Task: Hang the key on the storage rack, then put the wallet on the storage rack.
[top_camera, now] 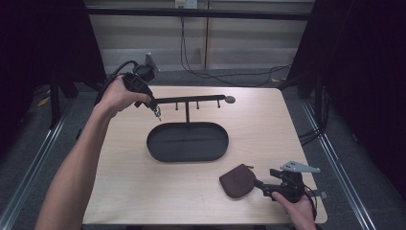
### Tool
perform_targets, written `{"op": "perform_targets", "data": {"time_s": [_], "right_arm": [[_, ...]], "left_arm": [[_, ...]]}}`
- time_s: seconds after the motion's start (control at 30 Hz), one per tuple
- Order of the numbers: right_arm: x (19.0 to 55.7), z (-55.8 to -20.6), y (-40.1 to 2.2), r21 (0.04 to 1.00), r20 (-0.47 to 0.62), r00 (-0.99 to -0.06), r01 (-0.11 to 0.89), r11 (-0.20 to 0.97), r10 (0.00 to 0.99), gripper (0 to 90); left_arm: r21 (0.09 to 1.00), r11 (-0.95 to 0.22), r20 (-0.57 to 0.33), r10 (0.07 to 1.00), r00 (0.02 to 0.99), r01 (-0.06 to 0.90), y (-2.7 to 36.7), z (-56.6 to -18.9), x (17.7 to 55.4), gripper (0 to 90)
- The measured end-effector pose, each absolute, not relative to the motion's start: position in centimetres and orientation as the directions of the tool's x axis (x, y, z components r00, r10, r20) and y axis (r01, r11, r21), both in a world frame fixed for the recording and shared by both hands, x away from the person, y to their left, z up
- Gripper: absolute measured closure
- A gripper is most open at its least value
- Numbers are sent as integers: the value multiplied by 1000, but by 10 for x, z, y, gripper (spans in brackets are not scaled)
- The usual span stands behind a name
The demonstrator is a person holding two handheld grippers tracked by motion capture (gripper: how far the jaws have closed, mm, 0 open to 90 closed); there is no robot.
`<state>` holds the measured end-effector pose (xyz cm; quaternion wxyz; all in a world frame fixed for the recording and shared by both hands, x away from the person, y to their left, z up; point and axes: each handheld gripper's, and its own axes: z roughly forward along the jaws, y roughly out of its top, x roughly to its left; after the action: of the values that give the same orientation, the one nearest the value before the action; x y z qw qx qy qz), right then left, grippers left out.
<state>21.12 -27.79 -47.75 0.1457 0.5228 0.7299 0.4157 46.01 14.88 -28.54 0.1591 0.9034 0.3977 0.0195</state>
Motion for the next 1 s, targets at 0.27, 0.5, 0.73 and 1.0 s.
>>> {"op": "perform_targets", "data": {"time_s": [0.27,0.5,0.73,1.0], "right_arm": [[213,-478,-279,758,227,-409,644,103,884,172],[212,-478,-278,758,225,-407,644,103,885,172],[212,-478,-278,756,225,-412,645,108,883,175],[212,-477,-279,756,230,-410,647,104,882,173]], "left_arm": [[362,-601,-95,737,670,713,167,-289,446,643],[415,-535,-118,770,627,736,184,-293,432,434],[467,-515,-118,769,628,719,201,-302,415,345],[530,-473,-132,774,619,704,218,-320,395,220]]}}
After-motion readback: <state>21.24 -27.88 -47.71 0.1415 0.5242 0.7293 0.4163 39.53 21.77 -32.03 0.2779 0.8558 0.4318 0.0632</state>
